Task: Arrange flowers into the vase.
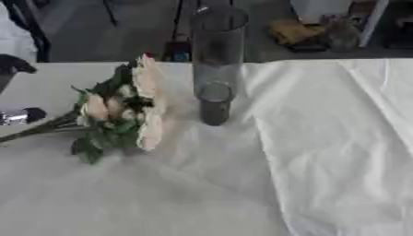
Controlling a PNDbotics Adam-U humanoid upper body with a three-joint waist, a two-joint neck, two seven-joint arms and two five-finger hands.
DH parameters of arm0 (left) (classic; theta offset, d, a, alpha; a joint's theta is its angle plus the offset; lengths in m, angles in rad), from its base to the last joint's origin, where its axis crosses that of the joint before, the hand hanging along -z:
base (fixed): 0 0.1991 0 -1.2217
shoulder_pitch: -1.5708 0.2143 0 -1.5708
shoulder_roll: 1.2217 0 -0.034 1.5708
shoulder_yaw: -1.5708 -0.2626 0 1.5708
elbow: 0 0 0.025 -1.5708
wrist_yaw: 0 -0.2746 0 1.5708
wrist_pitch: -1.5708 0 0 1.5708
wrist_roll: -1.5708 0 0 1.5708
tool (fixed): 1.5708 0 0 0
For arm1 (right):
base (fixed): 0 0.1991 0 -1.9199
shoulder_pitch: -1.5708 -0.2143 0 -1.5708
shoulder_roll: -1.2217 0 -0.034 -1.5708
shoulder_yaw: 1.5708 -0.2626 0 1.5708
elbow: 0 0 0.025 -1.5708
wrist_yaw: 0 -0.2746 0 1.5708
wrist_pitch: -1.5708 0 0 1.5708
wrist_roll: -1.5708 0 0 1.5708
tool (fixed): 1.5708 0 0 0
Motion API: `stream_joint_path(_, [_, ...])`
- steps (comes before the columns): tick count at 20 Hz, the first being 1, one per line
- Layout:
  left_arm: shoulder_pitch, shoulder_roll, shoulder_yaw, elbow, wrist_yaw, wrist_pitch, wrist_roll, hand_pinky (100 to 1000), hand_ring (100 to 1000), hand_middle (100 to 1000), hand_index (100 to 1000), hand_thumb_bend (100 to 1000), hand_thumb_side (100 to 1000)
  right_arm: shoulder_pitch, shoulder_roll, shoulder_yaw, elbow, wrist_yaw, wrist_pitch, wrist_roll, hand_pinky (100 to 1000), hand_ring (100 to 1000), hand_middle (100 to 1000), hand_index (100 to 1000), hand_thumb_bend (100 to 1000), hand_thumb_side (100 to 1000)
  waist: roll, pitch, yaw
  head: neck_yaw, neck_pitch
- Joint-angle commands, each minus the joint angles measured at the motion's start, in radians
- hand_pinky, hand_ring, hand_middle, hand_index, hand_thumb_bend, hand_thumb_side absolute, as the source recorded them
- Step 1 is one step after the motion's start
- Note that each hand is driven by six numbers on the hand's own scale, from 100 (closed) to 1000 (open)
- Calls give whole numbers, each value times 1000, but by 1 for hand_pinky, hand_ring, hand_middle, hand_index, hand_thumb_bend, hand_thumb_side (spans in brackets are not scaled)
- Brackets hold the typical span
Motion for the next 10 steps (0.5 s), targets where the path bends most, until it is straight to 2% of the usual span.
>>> stream_joint_path(1, [-36,-2,-1,66,-32,-21,6,824,905,970,1000,535,835,-14,-16,2,-16,-5,-8,-1,851,860,773,862,100,1000,-1,-13,0,3,-13])
stream_joint_path(5, [-56,-32,-8,139,-56,-50,12,824,905,972,1000,556,818,-15,-15,3,-16,-6,-8,1,852,860,773,862,100,1000,-4,-5,-1,4,-17])
stream_joint_path(10, [-72,-65,-9,193,-69,-66,33,824,903,967,1000,624,796,-16,-11,4,-16,-8,-7,3,853,861,773,863,100,1000,-5,3,-10,9,-26])
